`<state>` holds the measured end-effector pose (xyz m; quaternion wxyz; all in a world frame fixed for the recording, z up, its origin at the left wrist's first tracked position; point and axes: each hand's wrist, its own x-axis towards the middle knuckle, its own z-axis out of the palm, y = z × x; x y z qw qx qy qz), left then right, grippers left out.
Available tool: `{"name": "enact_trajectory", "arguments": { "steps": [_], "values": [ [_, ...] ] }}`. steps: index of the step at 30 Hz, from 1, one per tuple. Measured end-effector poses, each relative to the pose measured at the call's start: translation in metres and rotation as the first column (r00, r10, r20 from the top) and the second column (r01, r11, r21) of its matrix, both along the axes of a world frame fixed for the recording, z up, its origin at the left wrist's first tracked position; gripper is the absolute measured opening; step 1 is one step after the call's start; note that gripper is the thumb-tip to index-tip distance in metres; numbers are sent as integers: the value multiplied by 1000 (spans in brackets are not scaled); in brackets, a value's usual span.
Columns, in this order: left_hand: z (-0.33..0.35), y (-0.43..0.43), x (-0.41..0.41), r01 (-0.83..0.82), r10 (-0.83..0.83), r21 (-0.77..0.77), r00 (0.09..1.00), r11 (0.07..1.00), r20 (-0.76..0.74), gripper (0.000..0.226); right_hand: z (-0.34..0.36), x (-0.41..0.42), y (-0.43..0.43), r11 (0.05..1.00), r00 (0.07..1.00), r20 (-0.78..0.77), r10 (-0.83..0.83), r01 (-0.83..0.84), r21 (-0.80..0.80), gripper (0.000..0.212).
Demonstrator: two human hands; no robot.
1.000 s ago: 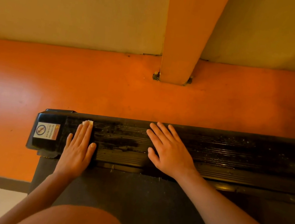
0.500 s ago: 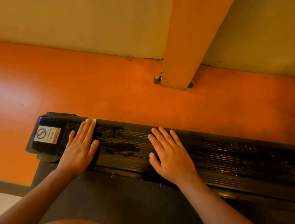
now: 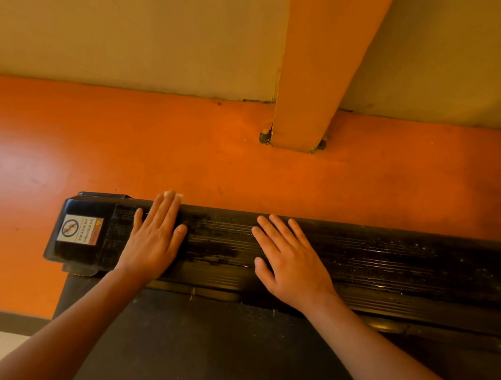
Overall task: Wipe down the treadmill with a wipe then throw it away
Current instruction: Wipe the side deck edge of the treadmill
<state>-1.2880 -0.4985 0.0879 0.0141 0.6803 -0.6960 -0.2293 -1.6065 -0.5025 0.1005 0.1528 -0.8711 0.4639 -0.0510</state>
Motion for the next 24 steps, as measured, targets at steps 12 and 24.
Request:
{"name": "enact_trajectory", "arguments": {
  "steps": [12, 24],
  "values": [
    [-3, -1, 18, -18, 18, -8, 1000, 1000, 1, 73, 6, -1, 0, 999, 1000, 12, -2, 2, 32, 57],
    [-3, 1, 14, -38, 38, -25, 999, 999, -11, 72, 4, 0, 0, 1000, 1000, 17, 1, -1, 6, 57]
  ]
}}
